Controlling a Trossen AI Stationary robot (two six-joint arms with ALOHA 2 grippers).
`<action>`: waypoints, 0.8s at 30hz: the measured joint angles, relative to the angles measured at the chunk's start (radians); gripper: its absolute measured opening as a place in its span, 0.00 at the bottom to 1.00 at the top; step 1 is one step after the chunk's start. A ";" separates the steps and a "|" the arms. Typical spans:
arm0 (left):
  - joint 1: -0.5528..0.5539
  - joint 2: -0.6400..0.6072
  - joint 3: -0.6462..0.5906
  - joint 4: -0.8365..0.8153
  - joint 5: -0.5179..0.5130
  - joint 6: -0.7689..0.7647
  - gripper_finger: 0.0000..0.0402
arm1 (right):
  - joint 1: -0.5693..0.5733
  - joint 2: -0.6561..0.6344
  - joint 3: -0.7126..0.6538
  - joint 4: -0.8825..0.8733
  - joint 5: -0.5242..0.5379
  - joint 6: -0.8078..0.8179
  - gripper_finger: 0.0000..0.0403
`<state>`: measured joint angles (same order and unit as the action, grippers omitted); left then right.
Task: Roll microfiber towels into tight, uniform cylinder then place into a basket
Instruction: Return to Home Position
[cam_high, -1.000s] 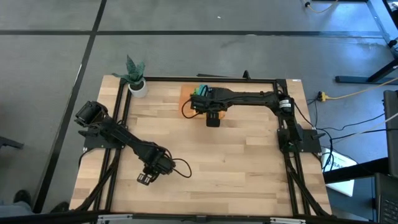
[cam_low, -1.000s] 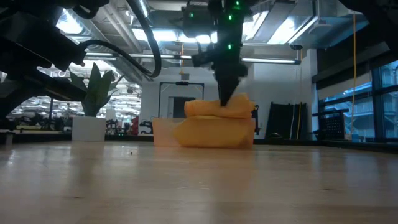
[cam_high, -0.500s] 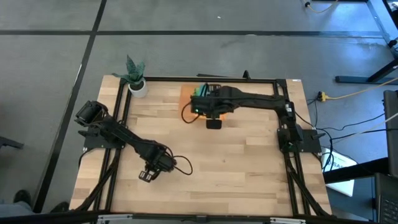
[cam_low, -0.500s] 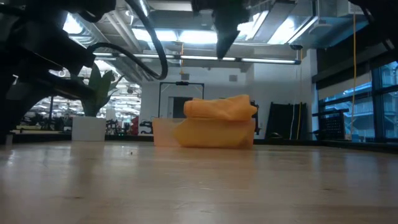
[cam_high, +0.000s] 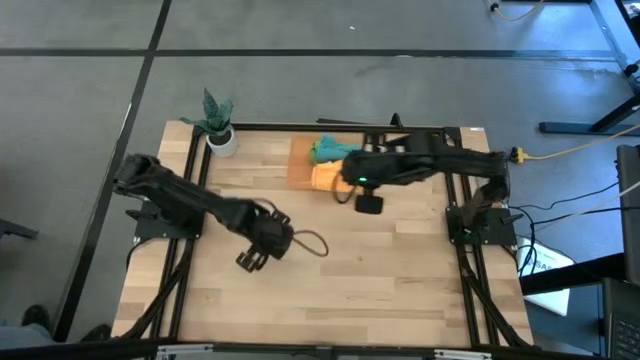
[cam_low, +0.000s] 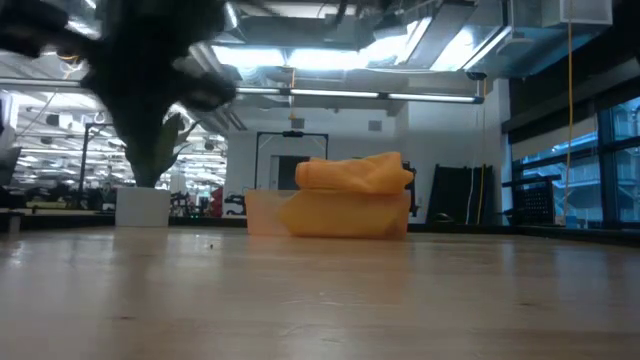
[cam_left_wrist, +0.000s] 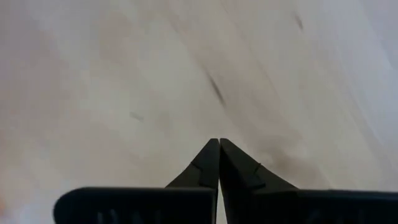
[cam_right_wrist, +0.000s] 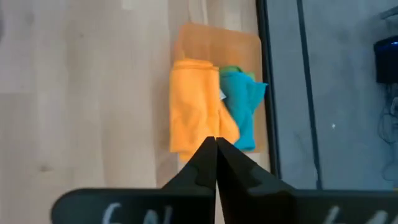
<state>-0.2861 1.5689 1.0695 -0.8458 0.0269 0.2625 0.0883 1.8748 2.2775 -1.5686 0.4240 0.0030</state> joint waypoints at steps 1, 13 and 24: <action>0.017 -0.028 0.000 0.015 0.001 0.024 0.00 | 0.009 -0.032 -0.020 0.001 0.000 0.016 0.01; 0.245 -0.374 -0.192 0.280 0.162 0.162 0.00 | 0.127 -0.554 -0.805 0.518 -0.005 0.097 0.01; 0.396 -0.584 -0.420 0.581 0.232 0.133 0.00 | 0.130 -1.028 -1.498 1.056 -0.113 0.122 0.01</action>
<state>0.1097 0.9851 0.6500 -0.2644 0.2590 0.3957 0.2188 0.8468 0.7798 -0.5127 0.3111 0.1249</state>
